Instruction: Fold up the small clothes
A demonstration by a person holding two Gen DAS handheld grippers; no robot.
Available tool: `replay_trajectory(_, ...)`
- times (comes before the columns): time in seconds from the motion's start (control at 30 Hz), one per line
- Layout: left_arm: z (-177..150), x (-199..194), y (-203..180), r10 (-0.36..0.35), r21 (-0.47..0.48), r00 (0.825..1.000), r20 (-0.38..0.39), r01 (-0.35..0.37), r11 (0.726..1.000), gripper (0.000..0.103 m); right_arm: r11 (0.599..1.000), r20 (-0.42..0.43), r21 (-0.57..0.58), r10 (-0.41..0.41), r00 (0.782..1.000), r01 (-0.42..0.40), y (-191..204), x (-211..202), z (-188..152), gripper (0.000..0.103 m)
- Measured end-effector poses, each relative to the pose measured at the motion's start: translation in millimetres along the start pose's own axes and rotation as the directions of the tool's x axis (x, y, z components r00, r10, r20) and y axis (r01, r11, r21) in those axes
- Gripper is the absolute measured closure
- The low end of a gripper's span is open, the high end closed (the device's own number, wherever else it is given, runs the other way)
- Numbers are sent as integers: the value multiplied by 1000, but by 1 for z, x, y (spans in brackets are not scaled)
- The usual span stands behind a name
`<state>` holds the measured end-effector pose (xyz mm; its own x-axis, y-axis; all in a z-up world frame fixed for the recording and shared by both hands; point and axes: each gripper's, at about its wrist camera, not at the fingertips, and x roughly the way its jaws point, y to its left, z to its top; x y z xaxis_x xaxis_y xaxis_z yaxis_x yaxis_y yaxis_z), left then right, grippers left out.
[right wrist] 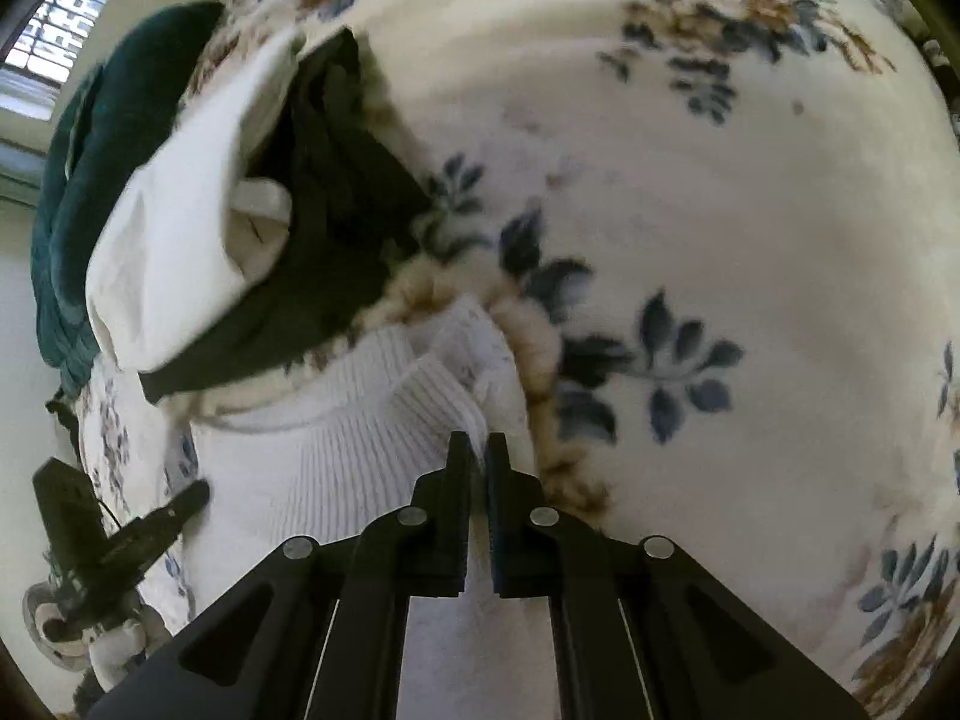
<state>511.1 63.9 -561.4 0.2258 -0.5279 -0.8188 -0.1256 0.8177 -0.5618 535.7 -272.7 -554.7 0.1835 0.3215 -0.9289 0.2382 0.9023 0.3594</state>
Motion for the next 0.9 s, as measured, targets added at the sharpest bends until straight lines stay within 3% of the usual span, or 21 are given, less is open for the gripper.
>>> replay_trajectory(0.1,-7,-14,-2,-63,-21,998,-8,62,998,93,998,-24,7,67,997,-67,-1,-9,-4,95)
replay_trajectory(0.17,-18,-33,-2,-118,-35,993,5,118,992,63,993,-48,5,122,991,-122,-7,-20,-11,74)
replay_trajectory(0.23,-35,-53,1,-156,-46,987,31,157,986,48,987,-50,19,160,986,-159,-16,-30,-23,61)
replay_trajectory(0.4,-80,-55,9,-164,-56,985,-49,162,985,50,961,-159,131,263,951,-244,-46,-20,-72,58)
replay_trajectory(0.43,-90,-53,9,-150,-51,987,-52,147,988,57,955,-177,152,279,944,-254,-49,-15,-81,58)
replay_trajectory(0.47,-99,-50,7,-150,-42,987,-51,147,988,92,951,-193,172,289,938,-257,-53,-9,-90,58)
replay_trajectory(0.5,-105,-50,7,-136,-35,989,-56,134,990,95,949,-202,181,294,934,-260,-49,-4,-99,58)
replay_trajectory(0.53,-110,-51,6,-122,-29,992,-43,120,992,95,946,-191,184,300,935,-266,-50,-1,-107,65)
replay_trajectory(0.57,-111,-56,7,-115,-31,993,-26,114,993,95,951,-164,168,286,944,-259,-49,-3,-112,90)
replay_trajectory(0.63,-110,-67,14,-114,-54,993,4,114,992,96,969,-136,112,234,963,-219,-44,-7,-119,95)
replay_trajectory(0.73,-102,-72,30,-80,-82,996,27,82,993,97,981,-85,120,162,983,-151,-54,-19,-120,97)
replay_trajectory(0.8,-101,-62,40,-94,-120,996,-3,93,988,97,982,-105,133,146,984,-132,-62,-14,-119,97)
replay_trajectory(0.9,-98,-61,20,-154,-33,987,-50,153,988,91,985,-164,96,161,973,-147,-53,-2,-118,94)
